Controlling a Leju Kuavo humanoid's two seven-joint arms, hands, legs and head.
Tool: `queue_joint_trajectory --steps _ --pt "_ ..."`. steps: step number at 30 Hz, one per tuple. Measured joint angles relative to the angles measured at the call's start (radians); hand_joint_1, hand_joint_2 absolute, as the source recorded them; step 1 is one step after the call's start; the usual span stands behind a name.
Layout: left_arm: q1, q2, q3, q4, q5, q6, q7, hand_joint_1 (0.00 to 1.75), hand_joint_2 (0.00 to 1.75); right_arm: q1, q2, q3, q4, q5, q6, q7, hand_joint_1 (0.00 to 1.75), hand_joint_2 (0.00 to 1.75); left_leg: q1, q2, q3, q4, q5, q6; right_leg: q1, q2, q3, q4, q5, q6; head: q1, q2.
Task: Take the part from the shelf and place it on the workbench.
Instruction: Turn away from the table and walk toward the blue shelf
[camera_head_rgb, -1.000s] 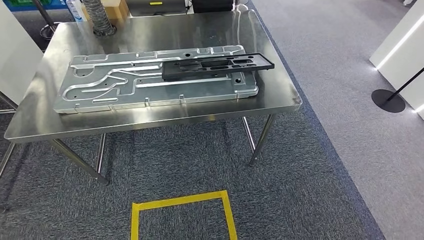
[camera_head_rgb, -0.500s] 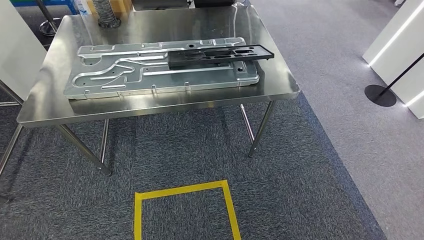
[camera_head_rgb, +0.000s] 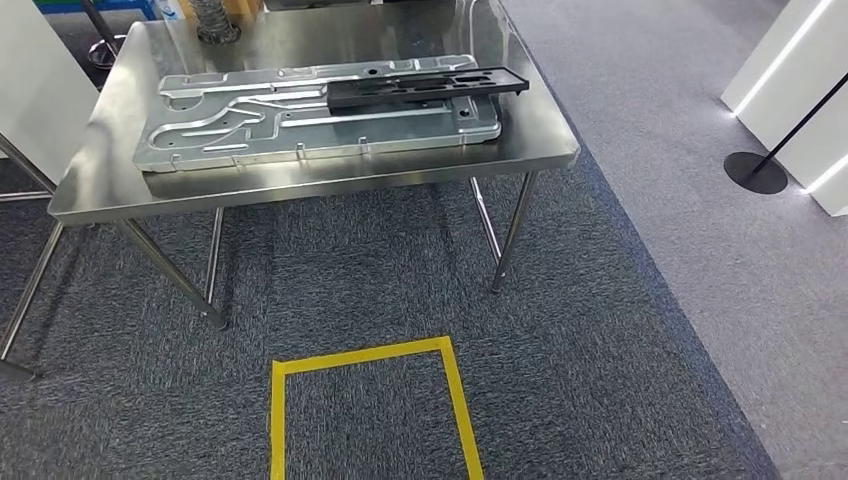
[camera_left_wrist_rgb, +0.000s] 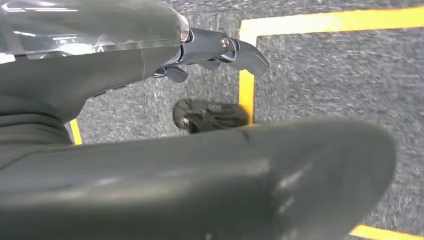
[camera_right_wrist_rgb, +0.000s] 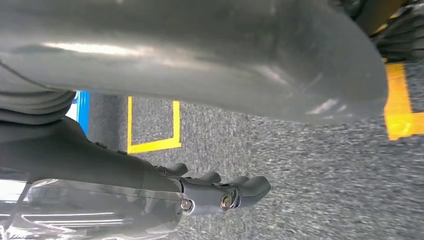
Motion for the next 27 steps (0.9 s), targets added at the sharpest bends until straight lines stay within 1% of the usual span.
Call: queue_joint_trajectory --steps 1,2,3,4,5,6,7,8,9,10,11,12,13,14,15,16,17,18,19,20,21,22,23,24,25,26,27 --pt "-0.002 0.000 0.000 0.000 -0.001 -0.002 -0.001 0.00 0.00 0.000 -0.001 0.000 0.001 0.003 0.002 0.000 0.00 0.00 -0.002 -0.002 0.040 -0.061 -0.011 0.006 0.000 0.000 -0.010 0.009 0.006 0.006 0.000 0.000" --pt "-0.004 0.000 0.000 0.000 -0.001 -0.004 -0.002 0.00 0.00 -0.001 -0.001 0.000 0.001 0.006 0.004 -0.001 0.00 0.00 -0.005 -0.004 0.064 -0.102 -0.028 0.013 0.000 0.000 -0.015 0.015 0.013 0.011 0.000 0.000" --pt "-0.004 0.000 0.000 0.000 -0.001 -0.004 -0.003 0.00 0.00 -0.001 -0.001 0.000 0.002 0.008 0.008 -0.002 0.00 0.00 -0.009 -0.005 0.071 -0.118 -0.031 0.022 -0.001 0.000 -0.017 0.016 0.021 0.017 0.000 0.000" --pt "-0.004 0.000 0.000 0.000 -0.001 -0.004 -0.003 0.00 0.00 -0.001 -0.001 0.000 0.002 0.009 0.011 -0.003 0.00 0.00 -0.010 -0.005 0.064 -0.116 -0.023 0.032 -0.003 0.000 -0.018 0.014 0.030 0.023 0.000 0.000" --pt "-0.004 0.000 0.000 0.001 0.000 -0.004 -0.003 0.00 0.00 -0.002 -0.001 0.000 0.003 0.010 0.013 -0.005 0.00 0.00 -0.010 -0.002 0.057 -0.118 -0.013 0.040 -0.006 0.002 -0.022 0.017 0.027 0.029 0.000 0.000" --pt "-0.006 0.001 0.000 0.001 0.000 -0.004 -0.003 0.00 0.00 -0.003 -0.001 0.000 0.004 0.011 0.014 -0.006 0.00 0.00 -0.009 0.001 0.046 -0.120 0.000 0.049 -0.008 0.004 -0.031 0.031 0.005 0.034 0.000 0.000" --pt "-0.007 0.001 0.000 0.002 0.001 -0.003 -0.003 0.00 0.00 -0.003 -0.001 0.000 0.004 0.011 0.015 -0.007 0.00 0.00 -0.008 0.004 0.031 -0.123 0.016 0.056 -0.010 0.005 -0.043 0.062 -0.037 0.039 0.000 0.000" --pt "-0.009 0.002 0.000 0.002 0.001 -0.002 -0.003 0.00 0.00 -0.003 -0.001 0.000 0.005 0.012 0.016 -0.008 0.00 0.00 -0.008 0.006 0.014 -0.123 0.029 0.060 -0.013 0.006 -0.057 0.112 -0.093 0.042 0.000 0.000" --pt "-0.008 0.003 0.000 0.002 0.002 -0.001 -0.003 0.00 0.00 -0.004 -0.001 0.000 0.006 0.013 0.018 -0.009 0.00 0.00 -0.009 0.006 -0.004 -0.122 0.043 0.063 -0.015 0.006 -0.071 0.176 -0.147 0.045 0.000 0.000" --pt "-0.007 0.003 0.000 0.002 0.002 0.000 -0.003 0.00 0.00 -0.004 -0.001 0.000 0.007 0.013 0.019 -0.010 0.00 0.00 -0.010 0.006 -0.023 -0.121 0.058 0.062 -0.017 0.006 -0.080 0.238 -0.181 0.048 0.000 0.000" --pt "-0.006 0.004 0.000 0.002 0.002 0.002 -0.003 0.00 0.00 -0.004 0.000 0.000 0.007 0.013 0.019 -0.010 0.00 0.00 -0.011 0.006 -0.043 -0.119 0.072 0.061 -0.018 0.006 -0.079 0.283 -0.188 0.049 0.000 0.000" --pt "-0.006 0.004 0.000 0.002 0.002 0.004 -0.003 0.00 0.00 -0.005 0.000 0.000 0.007 0.012 0.018 -0.012 0.00 0.00 -0.011 0.007 -0.064 -0.118 0.087 0.060 -0.019 0.006 -0.065 0.301 -0.172 0.049 0.000 0.000" --pt "-0.006 0.004 0.000 0.002 0.002 0.006 -0.003 0.00 0.00 -0.005 0.000 0.000 0.007 0.012 0.018 -0.013 0.00 0.00 -0.012 0.007 -0.085 -0.116 0.101 0.057 -0.019 0.006 -0.032 0.283 -0.143 0.048 0.000 0.000" --pt "-0.006 0.004 0.000 0.002 0.002 0.008 -0.002 0.00 0.00 -0.007 0.000 0.000 0.007 0.011 0.017 -0.016 0.00 0.00 -0.012 0.007 -0.104 -0.113 0.116 0.055 -0.019 0.006 0.021 0.228 -0.118 0.044 0.000 0.000" --pt "-0.006 0.004 0.000 0.002 0.002 0.010 -0.002 0.00 0.00 -0.009 0.000 0.000 0.007 0.010 0.017 -0.019 0.00 0.00 -0.012 0.006 -0.119 -0.112 0.128 0.051 -0.017 0.006 0.091 0.146 -0.112 0.039 0.000 0.000" --pt "-0.005 0.004 0.000 0.002 0.002 0.010 -0.001 0.00 0.00 -0.012 0.000 0.000 0.007 0.009 0.017 -0.022 0.00 0.00 -0.013 0.006 -0.129 -0.110 0.140 0.047 -0.014 0.006 0.160 0.054 -0.124 0.035 0.000 0.000" --pt "-0.005 0.004 0.000 0.002 0.002 0.012 0.000 0.00 0.00 -0.014 0.000 0.000 0.007 0.009 0.018 -0.025 0.00 0.00 -0.014 0.006 -0.133 -0.109 0.151 0.041 -0.011 0.006 0.211 -0.016 -0.141 0.030 0.000 0.000" --pt "-0.005 0.004 0.000 0.002 0.002 0.013 0.000 0.00 0.00 -0.015 0.000 0.000 0.007 0.011 0.018 -0.028 0.00 0.00 -0.013 0.007 -0.136 -0.110 0.162 0.035 -0.007 0.006 0.238 -0.058 -0.154 0.025 0.000 0.000" --pt "-0.004 0.004 0.000 0.002 0.002 0.013 0.000 0.00 0.00 -0.015 0.000 0.000 0.007 0.014 0.021 -0.030 0.00 0.00 -0.012 0.008 -0.137 -0.113 0.175 0.029 -0.005 0.005 0.240 -0.073 -0.154 0.019 0.000 0.000" --pt "-0.004 0.004 0.000 0.003 0.002 0.014 0.001 0.00 0.00 -0.015 0.000 0.001 0.008 0.017 0.024 -0.031 0.00 0.00 -0.010 0.008 -0.140 -0.112 0.178 0.024 -0.005 0.003 0.230 -0.069 -0.143 0.012 0.000 0.000" --pt "-0.005 0.004 0.000 0.004 0.003 0.015 0.001 0.00 0.00 -0.016 -0.001 0.001 0.008 0.019 0.027 -0.032 0.00 0.00 -0.008 0.007 -0.147 -0.104 0.166 0.019 -0.005 0.000 0.220 -0.069 -0.132 0.004 0.000 0.000" --pt "-0.004 0.004 0.000 0.004 0.003 0.015 0.001 0.00 0.00 -0.016 -0.001 0.001 0.008 0.021 0.029 -0.033 0.00 0.00 -0.007 0.005 -0.157 -0.078 0.129 0.016 -0.006 -0.003 0.207 -0.070 -0.118 -0.003 0.000 0.000" --pt "-0.004 0.004 0.000 0.005 0.003 0.016 0.001 0.00 0.00 -0.017 -0.003 0.001 0.009 0.022 0.030 -0.033 0.00 0.00 -0.006 0.003 -0.170 -0.032 0.074 0.014 -0.006 -0.006 0.193 -0.070 -0.105 -0.009 0.000 0.000" --pt "-0.004 0.004 0.000 0.005 0.003 0.016 0.002 0.00 0.00 -0.017 -0.006 0.001 0.009 0.022 0.031 -0.033 0.00 0.00 -0.005 0.003 -0.184 0.030 0.017 0.011 -0.004 -0.007 0.177 -0.068 -0.093 -0.014 0.000 0.000" --pt "-0.003 0.004 0.000 0.005 0.002 0.016 0.003 0.00 0.00 -0.017 -0.009 0.001 0.009 0.022 0.032 -0.034 0.00 0.00 -0.004 0.003 -0.196 0.100 -0.028 0.009 -0.002 -0.007 0.157 -0.065 -0.079 -0.016 0.000 0.000" --pt "-0.003 0.004 0.000 0.005 0.002 0.015 0.003 0.00 0.00 -0.017 -0.013 0.001 0.010 0.022 0.034 -0.034 0.00 0.00 -0.004 0.003 -0.199 0.156 -0.042 0.008 -0.001 -0.007 0.136 -0.060 -0.066 -0.016 0.000 0.000" --pt "-0.004 0.004 0.000 0.005 0.002 0.015 0.004 0.00 0.00 -0.017 -0.017 0.001 0.011 0.022 0.035 -0.035 0.00 0.00 -0.004 0.003 -0.191 0.189 -0.032 0.007 0.000 -0.007 0.112 -0.053 -0.054 -0.015 0.000 0.000"
